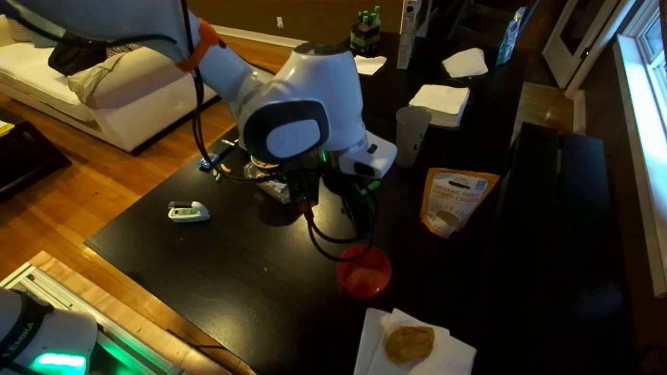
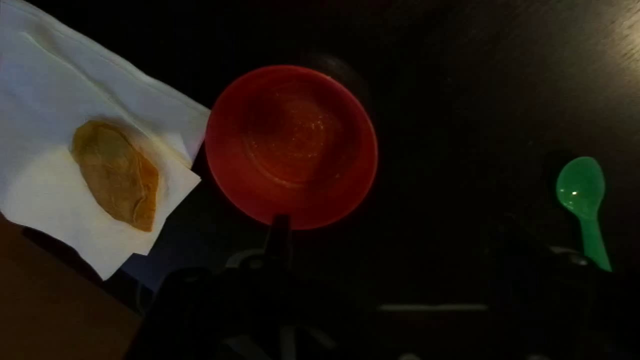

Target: Move the pink bowl closer to the brush

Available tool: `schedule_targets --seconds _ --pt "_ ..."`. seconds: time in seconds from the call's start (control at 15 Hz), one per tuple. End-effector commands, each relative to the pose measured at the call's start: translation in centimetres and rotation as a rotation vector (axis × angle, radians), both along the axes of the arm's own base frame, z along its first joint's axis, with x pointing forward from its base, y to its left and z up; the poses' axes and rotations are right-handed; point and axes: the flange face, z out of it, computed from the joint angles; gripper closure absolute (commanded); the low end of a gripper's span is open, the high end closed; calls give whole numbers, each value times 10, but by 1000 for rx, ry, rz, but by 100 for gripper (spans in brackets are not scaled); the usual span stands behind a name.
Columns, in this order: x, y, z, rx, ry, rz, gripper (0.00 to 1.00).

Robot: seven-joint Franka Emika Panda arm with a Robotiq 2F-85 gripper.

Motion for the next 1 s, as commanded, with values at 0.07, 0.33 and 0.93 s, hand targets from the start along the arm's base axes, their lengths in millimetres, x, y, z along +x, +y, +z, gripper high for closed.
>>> schedule_targets --seconds 0.07,0.33,0.93 --pt "11 -15 -29 19 13 -18 0" --pt "17 -20 -54 34 39 -45 11" --pt "20 -28 -87 55 107 -88 66"
